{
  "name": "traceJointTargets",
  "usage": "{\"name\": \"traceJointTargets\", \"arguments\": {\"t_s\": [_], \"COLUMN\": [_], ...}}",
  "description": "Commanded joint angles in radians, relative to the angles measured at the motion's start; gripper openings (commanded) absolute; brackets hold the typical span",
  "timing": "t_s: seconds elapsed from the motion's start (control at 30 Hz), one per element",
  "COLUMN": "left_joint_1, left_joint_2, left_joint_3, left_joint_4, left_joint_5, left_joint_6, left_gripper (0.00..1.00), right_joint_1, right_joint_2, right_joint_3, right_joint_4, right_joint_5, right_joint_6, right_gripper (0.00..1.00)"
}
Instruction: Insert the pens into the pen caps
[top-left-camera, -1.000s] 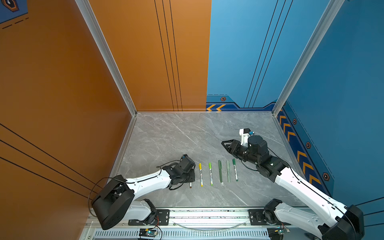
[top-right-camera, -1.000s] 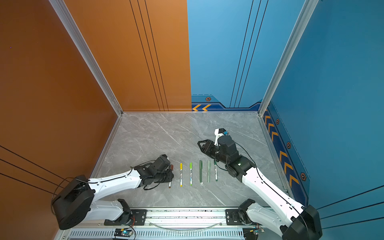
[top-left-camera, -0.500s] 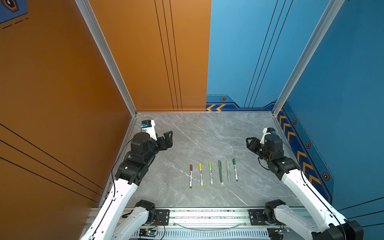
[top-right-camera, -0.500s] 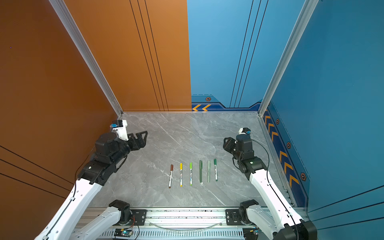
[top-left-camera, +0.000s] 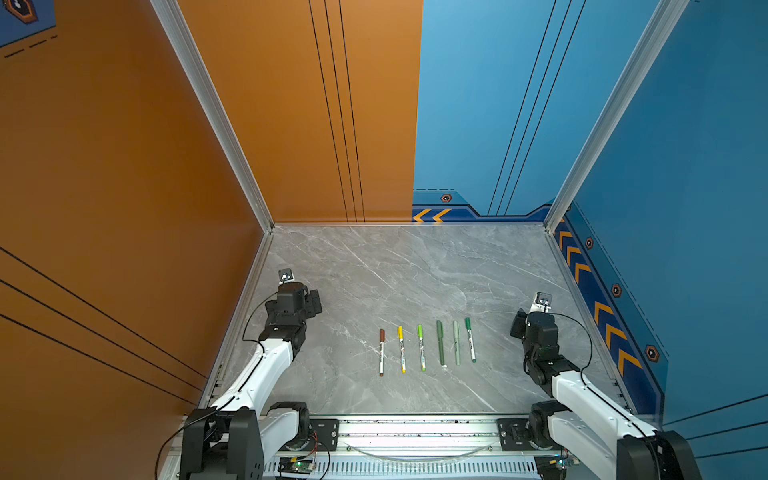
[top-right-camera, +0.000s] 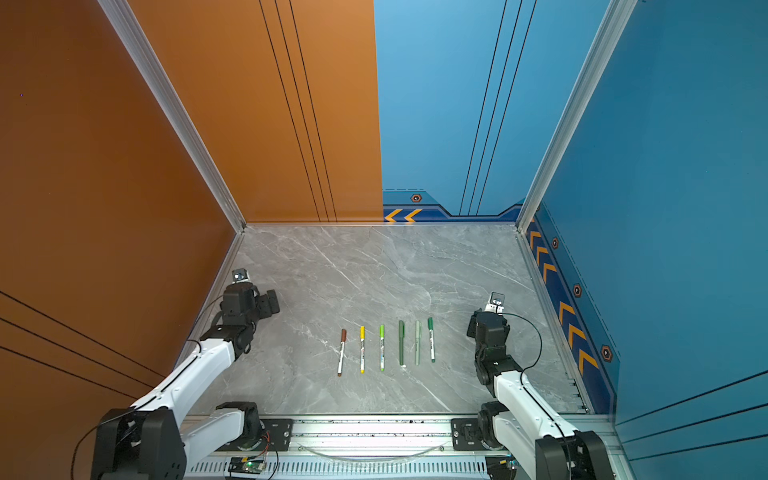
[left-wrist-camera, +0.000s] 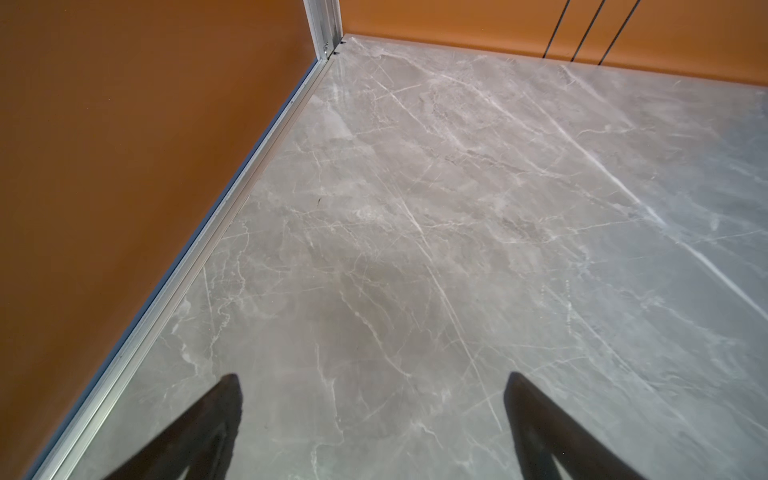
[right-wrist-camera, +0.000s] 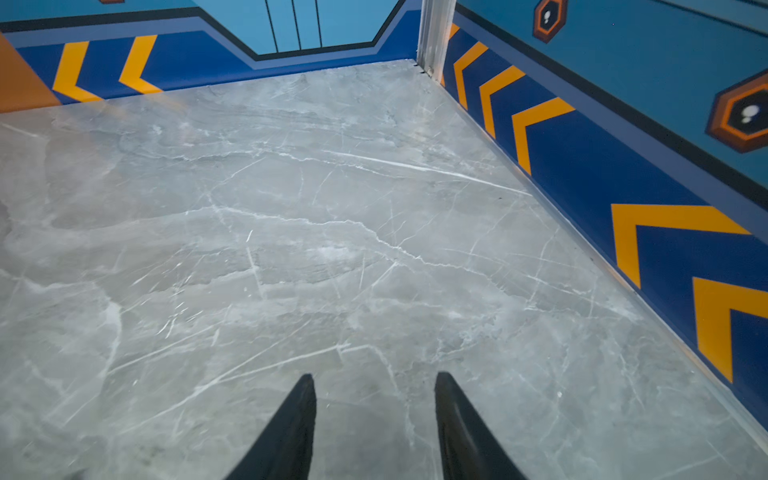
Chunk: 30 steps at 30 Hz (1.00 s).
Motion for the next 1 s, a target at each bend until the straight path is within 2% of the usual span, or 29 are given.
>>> {"name": "traceJointTargets", "arguments": {"t_s": [0.0, 0.07, 0.17, 0.23, 0.27, 0.33, 0.37, 0.4, 0.47, 0.5, 0.53, 0.57, 0.6, 0.63, 0.7, 0.97], "left_joint_1": [0.016, 0.021, 0.027, 0.003, -0.01, -0.04, -0.046, -0.039, -0.033, -0.031, -0.029, -0.029, -0.028, -0.027, -0.028, -0.042], "left_joint_2": [0.087, 0.176, 0.318, 0.345, 0.355, 0.44, 0.468, 0.442, 0.453, 0.457, 0.456, 0.457, 0.457, 0.459, 0.459, 0.451], "left_joint_3": [-0.067, -0.075, -0.107, -0.065, -0.058, -0.091, -0.103, -0.094, -0.082, -0.086, -0.085, -0.085, -0.086, -0.084, -0.084, -0.091], "left_joint_4": [0.368, 0.449, 0.667, 0.637, 0.63, 0.758, 0.848, 0.778, 0.77, 0.79, 0.785, 0.785, 0.785, 0.784, 0.785, 0.789], "left_joint_5": [-0.044, -0.038, -0.009, -0.013, 0.037, 0.182, 0.204, 0.187, 0.155, 0.16, 0.16, 0.161, 0.161, 0.161, 0.162, 0.149], "left_joint_6": [0.027, 0.03, 0.014, 0.054, 0.084, 0.174, 0.202, 0.18, 0.156, 0.159, 0.159, 0.159, 0.159, 0.158, 0.157, 0.165], "left_gripper": [0.98, 0.98, 0.98, 0.98, 0.98, 0.98, 0.98, 0.98, 0.98, 0.98, 0.98, 0.98, 0.98, 0.98, 0.98, 0.98], "right_joint_1": [-0.028, -0.041, -0.055, -0.076, -0.084, -0.083, -0.084, -0.092, -0.092, -0.082, -0.078, -0.078, -0.079, -0.081, -0.085, -0.058], "right_joint_2": [0.134, 0.221, 0.339, 0.43, 0.489, 0.592, 0.559, 0.522, 0.566, 0.553, 0.536, 0.559, 0.564, 0.546, 0.56, 0.557], "right_joint_3": [0.002, 0.013, 0.057, 0.067, 0.058, 0.037, 0.051, 0.085, 0.119, 0.149, 0.161, 0.148, 0.148, 0.16, 0.15, 0.159], "right_joint_4": [0.319, 0.421, 0.506, 0.577, 0.651, 0.816, 0.738, 0.609, 0.623, 0.541, 0.483, 0.546, 0.562, 0.506, 0.547, 0.528], "right_joint_5": [-0.001, -0.018, -0.067, -0.108, -0.124, -0.138, -0.143, -0.147, -0.154, -0.156, -0.152, -0.153, -0.154, -0.162, -0.17, -0.168], "right_joint_6": [-0.034, -0.029, -0.086, -0.083, -0.079, -0.09, -0.086, -0.076, -0.084, -0.094, -0.097, -0.099, -0.1, -0.096, -0.095, -0.129], "right_gripper": [0.48, 0.48, 0.48, 0.47, 0.47, 0.48, 0.48, 0.49, 0.57, 0.63, 0.73, 0.88, 0.97, 1.0, 1.0, 1.0]}}
